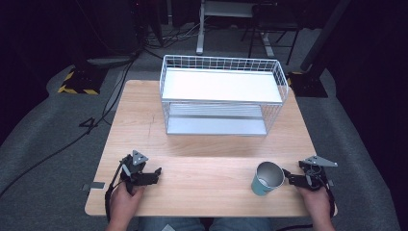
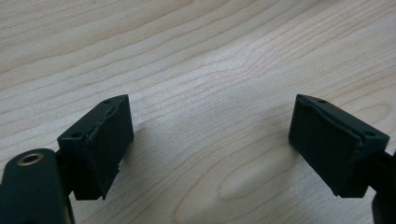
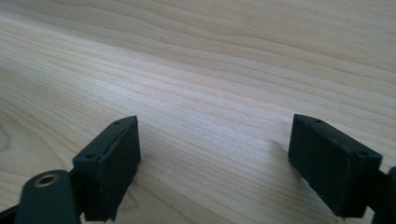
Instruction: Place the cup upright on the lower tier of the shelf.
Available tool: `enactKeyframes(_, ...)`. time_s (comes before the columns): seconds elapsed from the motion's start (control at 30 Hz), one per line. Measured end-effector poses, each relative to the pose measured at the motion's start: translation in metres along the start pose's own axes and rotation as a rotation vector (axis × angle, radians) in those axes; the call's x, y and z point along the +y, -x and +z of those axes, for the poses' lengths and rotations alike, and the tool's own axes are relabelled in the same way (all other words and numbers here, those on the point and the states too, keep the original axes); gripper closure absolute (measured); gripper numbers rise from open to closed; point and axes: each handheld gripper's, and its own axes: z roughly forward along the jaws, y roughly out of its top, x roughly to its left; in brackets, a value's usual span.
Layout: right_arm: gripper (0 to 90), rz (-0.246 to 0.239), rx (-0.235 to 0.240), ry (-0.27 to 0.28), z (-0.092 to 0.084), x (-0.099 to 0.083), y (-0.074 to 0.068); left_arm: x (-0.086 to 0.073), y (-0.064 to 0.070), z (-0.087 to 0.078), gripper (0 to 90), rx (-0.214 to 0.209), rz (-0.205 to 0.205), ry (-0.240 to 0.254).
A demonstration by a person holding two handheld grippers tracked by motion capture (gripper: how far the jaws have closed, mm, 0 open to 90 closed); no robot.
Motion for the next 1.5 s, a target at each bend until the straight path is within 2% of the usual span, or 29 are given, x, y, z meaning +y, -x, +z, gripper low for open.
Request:
enactKeyframes(0.17,15.4,0.027,-0.03,-0.004,0.0,0.0,0.0,0.0,-0.001,0.0,15.0,-0.006,0.004,-0.001)
enactKeyframes(0.33,15.6,0.027,-0.024,-0.004,-0.002,-0.002,0.0,-0.003,-0.007,-0.003,15.3,-0.032,0.033,0.0)
enactKeyframes(0.43,15.7,0.008,-0.01,0.0,-0.005,-0.004,-0.001,-0.003,-0.008,-0.003,15.3,-0.038,0.035,-0.001)
enactKeyframes(0.53,15.7,0.01,-0.002,0.003,-0.008,-0.006,-0.002,-0.003,-0.008,-0.004,15.3,-0.036,0.036,-0.002)
enactKeyframes(0.67,15.8,0.003,0.022,0.011,-0.025,-0.01,0.0,-0.002,-0.007,-0.002,15.3,-0.03,0.025,0.001)
enactKeyframes(0.83,15.9,-0.019,0.044,0.027,-0.041,-0.016,-0.004,-0.001,-0.008,-0.001,15.0,-0.031,0.033,0.003)
enactKeyframes(0.87,15.9,-0.034,0.059,0.04,-0.051,-0.018,-0.009,0.0,-0.009,0.0,15.0,-0.032,0.032,-0.001)
enactKeyframes(1.07,15.9,-0.07,0.11,0.071,-0.067,-0.019,-0.026,0.001,-0.008,0.001,15.0,-0.029,0.03,-0.001)
enactKeyframes(1.13,15.9,-0.073,0.114,0.071,-0.068,-0.019,-0.029,0.002,-0.008,0.001,15.0,-0.03,0.03,-0.001)
enactKeyframes(1.17,15.9,-0.095,0.134,0.075,-0.071,-0.02,-0.036,0.002,-0.008,0.001,15.0,-0.029,0.032,-0.001)
enactKeyframes(1.23,15.9,-0.109,0.152,0.074,-0.073,-0.02,-0.041,0.002,-0.008,0.001,15.0,-0.03,0.03,-0.001)
enactKeyframes(1.3,15.9,-0.111,0.157,0.074,-0.074,-0.019,-0.044,0.002,-0.007,0.002,15.0,-0.028,0.026,0.002)
enactKeyframes(1.5,15.9,-0.132,0.215,0.061,-0.076,-0.018,-0.062,0.002,-0.007,0.002,15.0,-0.027,0.028,0.0)
